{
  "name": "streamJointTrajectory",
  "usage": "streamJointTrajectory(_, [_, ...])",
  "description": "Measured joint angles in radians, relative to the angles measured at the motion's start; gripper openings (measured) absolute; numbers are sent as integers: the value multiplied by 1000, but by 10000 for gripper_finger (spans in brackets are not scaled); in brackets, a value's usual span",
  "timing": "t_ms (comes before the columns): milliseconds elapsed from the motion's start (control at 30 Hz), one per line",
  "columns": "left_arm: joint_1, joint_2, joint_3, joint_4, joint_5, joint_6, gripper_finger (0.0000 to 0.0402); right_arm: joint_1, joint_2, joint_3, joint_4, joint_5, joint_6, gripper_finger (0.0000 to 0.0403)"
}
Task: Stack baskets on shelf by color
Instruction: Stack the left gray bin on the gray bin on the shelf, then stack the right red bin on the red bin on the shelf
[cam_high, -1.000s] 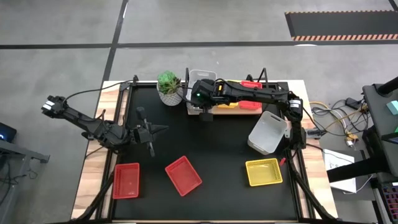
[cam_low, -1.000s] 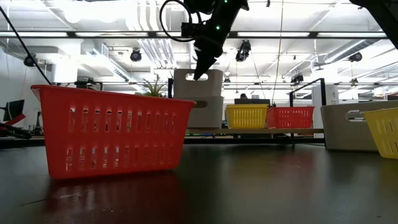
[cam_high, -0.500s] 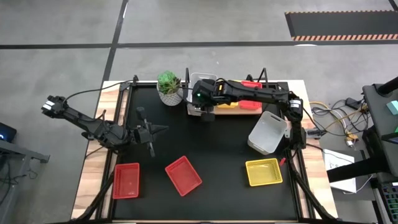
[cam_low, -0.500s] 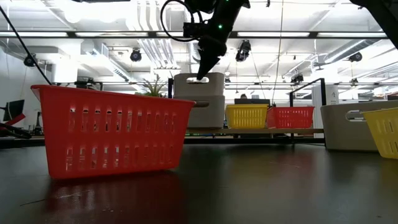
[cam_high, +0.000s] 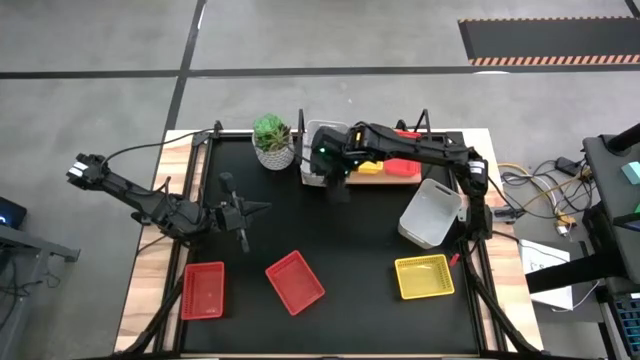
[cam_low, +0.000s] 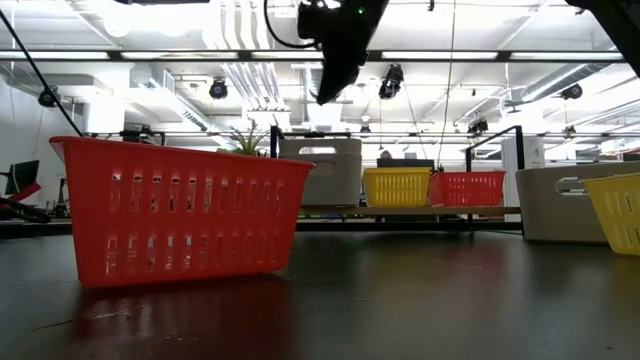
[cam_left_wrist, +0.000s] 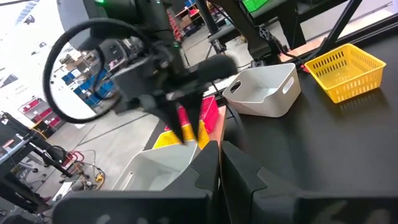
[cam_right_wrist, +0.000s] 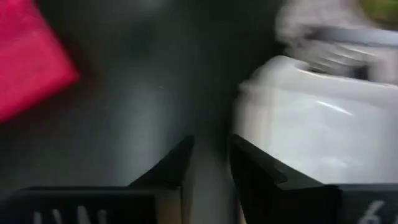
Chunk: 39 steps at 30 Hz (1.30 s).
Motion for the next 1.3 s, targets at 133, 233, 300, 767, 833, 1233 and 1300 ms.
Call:
streamJointTrajectory(133, [0, 0, -1, -1, 0, 0, 0, 19, 12, -76, 77, -112, -4, 58])
streamJointTrajectory(233, [0, 0, -1, 0, 0, 0, 0, 28, 32, -131, 115, -86, -16, 35])
streamJointTrajectory(300, [0, 0, -1, 0, 0, 0, 0, 27, 50, -153, 114, -22, -16, 21])
streamJointTrajectory(767, [-1, 0, -3, 0, 0, 0, 0, 11, 89, -193, 113, 280, -42, 9])
streamJointTrajectory(833, [-1, 0, -3, 0, 0, 0, 0, 8, 88, -193, 114, 281, -43, 9])
streamJointTrajectory(1233, [0, 0, -3, 0, 0, 1, 0, 14, 79, -193, 98, 318, -50, 9])
streamJointTrajectory(1300, [0, 0, -3, 0, 0, 1, 0, 33, 60, -193, 80, 317, -31, 9])
